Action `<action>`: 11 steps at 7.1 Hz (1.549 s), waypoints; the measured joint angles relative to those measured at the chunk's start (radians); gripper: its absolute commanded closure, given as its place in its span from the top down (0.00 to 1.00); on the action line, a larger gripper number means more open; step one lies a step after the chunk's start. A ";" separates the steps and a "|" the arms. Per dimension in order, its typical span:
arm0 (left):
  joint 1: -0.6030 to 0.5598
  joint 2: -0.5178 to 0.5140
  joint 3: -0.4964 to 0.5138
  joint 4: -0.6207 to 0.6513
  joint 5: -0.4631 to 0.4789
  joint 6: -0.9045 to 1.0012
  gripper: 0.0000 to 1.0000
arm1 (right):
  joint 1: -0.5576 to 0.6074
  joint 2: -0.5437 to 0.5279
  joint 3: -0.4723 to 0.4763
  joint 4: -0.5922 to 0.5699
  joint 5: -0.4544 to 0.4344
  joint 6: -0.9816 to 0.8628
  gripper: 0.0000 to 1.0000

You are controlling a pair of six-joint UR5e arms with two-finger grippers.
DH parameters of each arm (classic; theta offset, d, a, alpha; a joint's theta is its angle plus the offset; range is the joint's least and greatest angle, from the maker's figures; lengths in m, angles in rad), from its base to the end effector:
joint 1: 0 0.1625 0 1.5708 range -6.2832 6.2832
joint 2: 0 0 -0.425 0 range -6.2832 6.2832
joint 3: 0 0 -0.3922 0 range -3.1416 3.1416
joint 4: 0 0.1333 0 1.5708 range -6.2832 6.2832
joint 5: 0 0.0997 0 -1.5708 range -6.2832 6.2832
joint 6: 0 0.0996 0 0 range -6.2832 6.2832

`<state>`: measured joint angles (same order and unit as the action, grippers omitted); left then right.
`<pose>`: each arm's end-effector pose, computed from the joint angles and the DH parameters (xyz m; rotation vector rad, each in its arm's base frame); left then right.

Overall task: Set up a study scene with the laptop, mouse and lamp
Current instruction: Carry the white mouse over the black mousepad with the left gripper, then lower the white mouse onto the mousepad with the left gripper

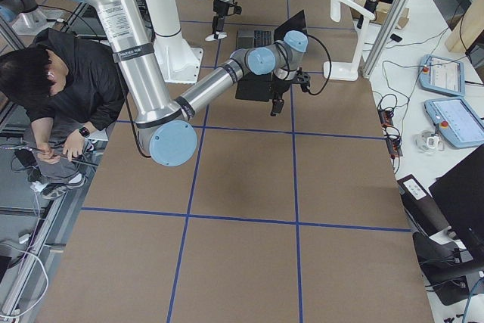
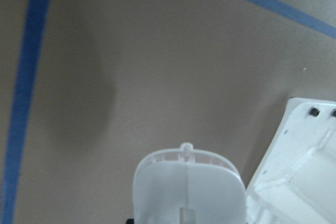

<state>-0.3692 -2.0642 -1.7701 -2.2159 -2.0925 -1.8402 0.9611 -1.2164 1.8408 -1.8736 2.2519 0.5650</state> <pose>0.5388 -0.2982 0.2093 -0.3735 1.3199 -0.1867 -0.2770 -0.5198 0.3737 -0.1170 -0.7336 -0.1521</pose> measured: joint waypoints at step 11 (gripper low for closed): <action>-0.086 -0.586 0.541 0.498 0.039 0.404 0.31 | 0.001 0.000 -0.003 -0.001 -0.002 -0.002 1.00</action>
<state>-0.4552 -2.6503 -1.2287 -1.7178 -2.0534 -1.4363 0.9618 -1.2164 1.8378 -1.8742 2.2504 0.5630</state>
